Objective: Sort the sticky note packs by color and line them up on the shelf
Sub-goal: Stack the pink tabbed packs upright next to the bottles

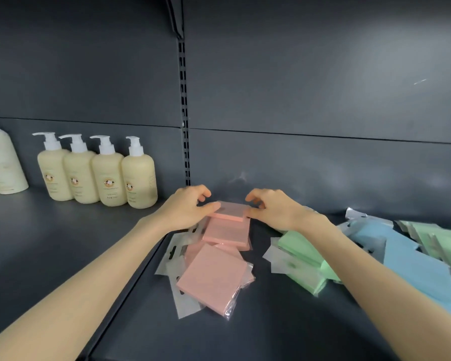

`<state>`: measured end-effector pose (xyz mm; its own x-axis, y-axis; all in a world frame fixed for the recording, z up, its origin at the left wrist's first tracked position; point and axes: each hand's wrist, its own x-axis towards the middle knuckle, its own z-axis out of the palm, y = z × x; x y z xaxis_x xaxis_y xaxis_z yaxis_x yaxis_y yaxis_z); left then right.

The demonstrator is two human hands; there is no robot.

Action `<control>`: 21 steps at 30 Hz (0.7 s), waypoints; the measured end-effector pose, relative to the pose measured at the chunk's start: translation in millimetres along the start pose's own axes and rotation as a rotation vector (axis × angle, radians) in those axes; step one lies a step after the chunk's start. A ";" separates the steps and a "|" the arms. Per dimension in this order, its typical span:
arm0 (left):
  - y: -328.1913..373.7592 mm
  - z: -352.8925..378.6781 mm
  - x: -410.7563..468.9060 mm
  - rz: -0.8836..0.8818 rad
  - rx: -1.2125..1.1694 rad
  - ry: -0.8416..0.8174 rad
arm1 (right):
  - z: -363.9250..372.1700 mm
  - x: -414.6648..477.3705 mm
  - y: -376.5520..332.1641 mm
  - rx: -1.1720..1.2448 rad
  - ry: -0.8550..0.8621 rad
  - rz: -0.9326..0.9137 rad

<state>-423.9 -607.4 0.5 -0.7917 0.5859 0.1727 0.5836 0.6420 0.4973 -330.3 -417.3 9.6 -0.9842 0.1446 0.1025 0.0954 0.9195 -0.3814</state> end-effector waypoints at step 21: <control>-18.5 17.6 8.8 -0.046 -0.584 0.059 | 29.1 5.5 -23.3 0.377 0.371 0.156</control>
<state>-438.5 -605.4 -22.2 -0.8323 0.5246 0.1788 0.3659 0.2777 0.8883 -342.3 -448.6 -7.7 -0.8373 0.4504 0.3099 0.1083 0.6923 -0.7135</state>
